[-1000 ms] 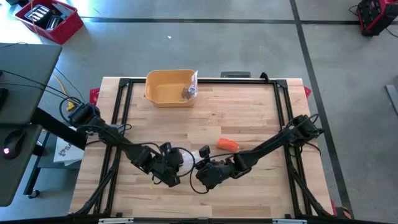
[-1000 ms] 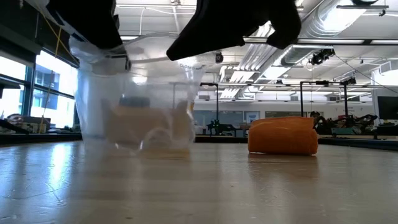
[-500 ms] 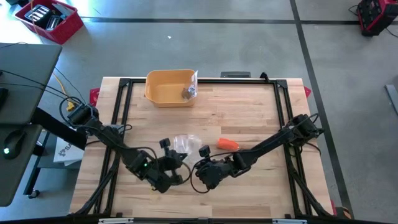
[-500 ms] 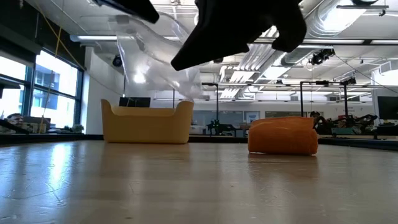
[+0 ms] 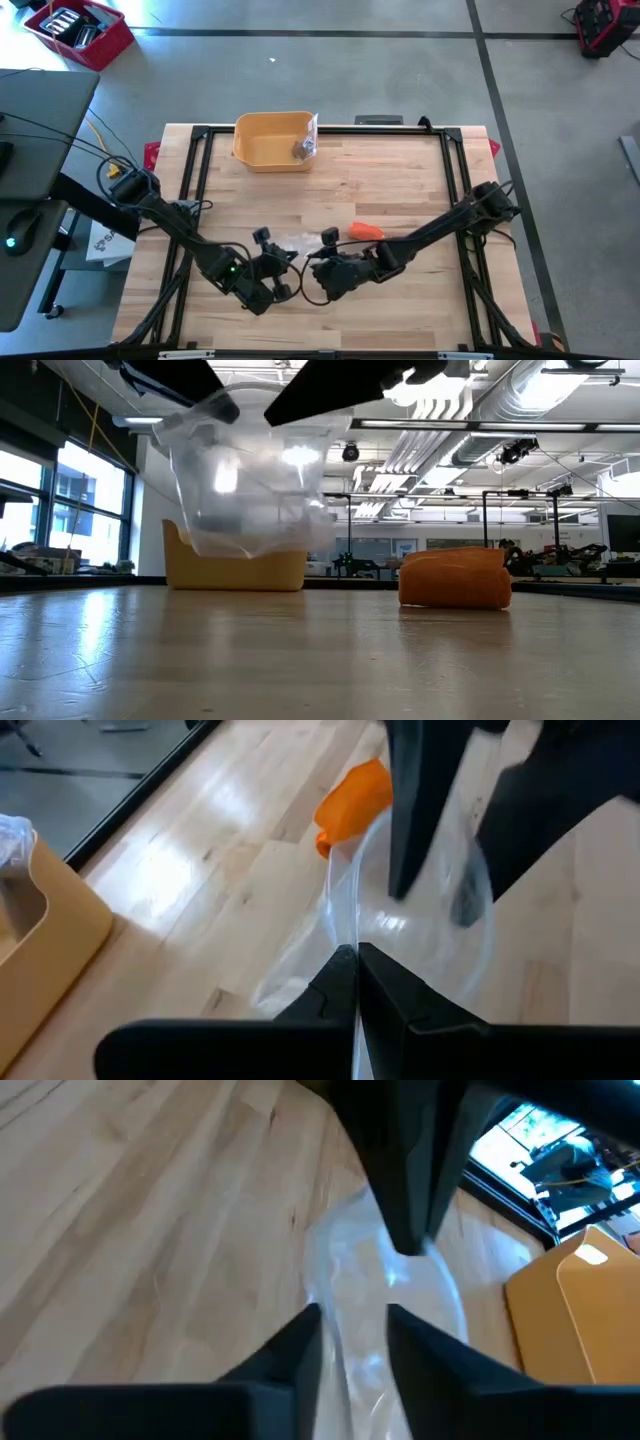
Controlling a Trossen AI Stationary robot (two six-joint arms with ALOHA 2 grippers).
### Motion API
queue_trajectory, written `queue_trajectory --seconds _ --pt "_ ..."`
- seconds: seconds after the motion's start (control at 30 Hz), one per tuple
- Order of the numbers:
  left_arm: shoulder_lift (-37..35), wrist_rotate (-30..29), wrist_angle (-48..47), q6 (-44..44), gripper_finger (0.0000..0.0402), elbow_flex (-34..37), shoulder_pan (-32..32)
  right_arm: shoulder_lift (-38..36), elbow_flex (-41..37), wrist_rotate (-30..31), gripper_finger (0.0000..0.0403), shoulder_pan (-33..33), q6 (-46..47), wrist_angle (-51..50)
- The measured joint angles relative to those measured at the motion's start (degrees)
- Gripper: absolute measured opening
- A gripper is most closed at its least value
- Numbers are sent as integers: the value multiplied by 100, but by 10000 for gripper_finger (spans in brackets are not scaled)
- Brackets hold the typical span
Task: Roll bandage
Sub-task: Open the transparent zip bag, then put the orange bandage into the transparent zip bag
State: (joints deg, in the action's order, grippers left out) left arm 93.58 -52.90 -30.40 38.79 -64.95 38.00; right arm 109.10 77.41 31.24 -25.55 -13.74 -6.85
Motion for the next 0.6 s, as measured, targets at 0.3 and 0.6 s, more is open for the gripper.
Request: queue_trajectory --seconds 0.3,0.6 --pt "435 -56 -2 218 0 7 -14 -765 -9 -464 189 -191 909 -1412" --pt "453 -186 -39 306 0 7 -17 -1983 -1926 -424 190 -87 2718 -2007"
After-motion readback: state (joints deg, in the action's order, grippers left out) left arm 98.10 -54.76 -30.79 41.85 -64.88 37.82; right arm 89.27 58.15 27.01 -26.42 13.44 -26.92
